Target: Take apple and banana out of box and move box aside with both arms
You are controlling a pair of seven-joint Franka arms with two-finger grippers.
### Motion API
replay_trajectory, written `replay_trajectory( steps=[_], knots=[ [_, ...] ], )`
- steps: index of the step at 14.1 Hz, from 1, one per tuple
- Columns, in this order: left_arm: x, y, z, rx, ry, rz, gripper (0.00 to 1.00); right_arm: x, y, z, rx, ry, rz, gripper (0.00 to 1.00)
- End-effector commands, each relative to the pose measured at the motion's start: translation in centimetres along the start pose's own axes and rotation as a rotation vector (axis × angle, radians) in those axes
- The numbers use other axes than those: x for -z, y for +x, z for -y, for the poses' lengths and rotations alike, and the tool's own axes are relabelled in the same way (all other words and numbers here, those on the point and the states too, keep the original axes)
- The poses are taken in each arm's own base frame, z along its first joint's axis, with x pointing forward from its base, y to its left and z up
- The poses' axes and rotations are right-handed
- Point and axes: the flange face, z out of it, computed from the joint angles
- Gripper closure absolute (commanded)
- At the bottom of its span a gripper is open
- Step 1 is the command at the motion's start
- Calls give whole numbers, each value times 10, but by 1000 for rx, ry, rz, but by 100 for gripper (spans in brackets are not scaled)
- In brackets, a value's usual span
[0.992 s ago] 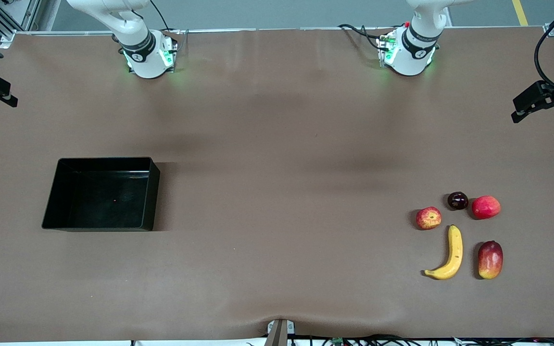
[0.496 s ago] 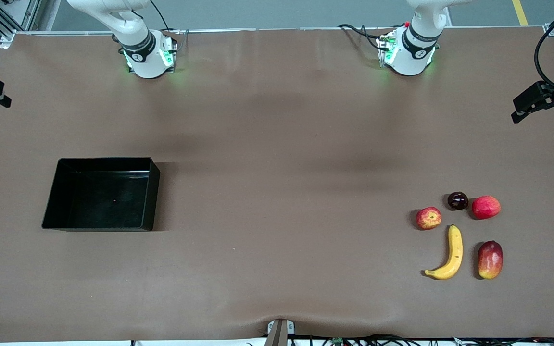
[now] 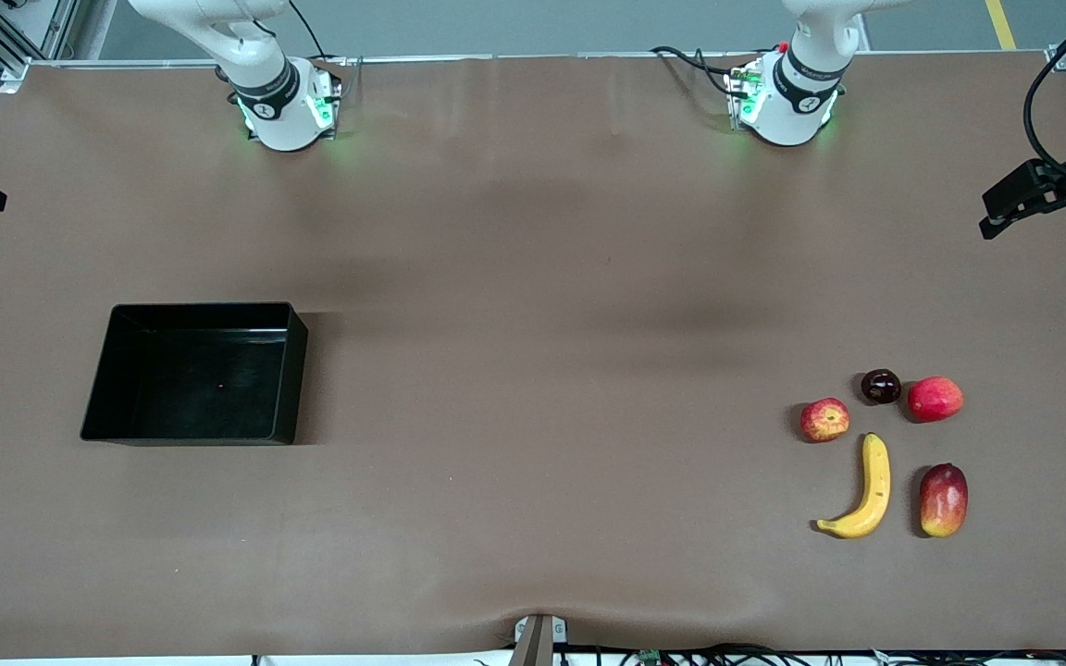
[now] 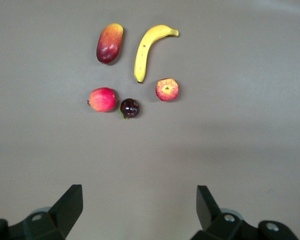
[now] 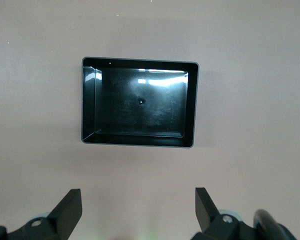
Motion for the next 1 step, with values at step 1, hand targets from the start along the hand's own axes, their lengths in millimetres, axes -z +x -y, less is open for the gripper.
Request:
replay_trajectory(
  steps=[1],
  knots=[
    [3,5,-3,-5,-12,-3,0,4,0,-6,-19,-17,7,0]
  ],
)
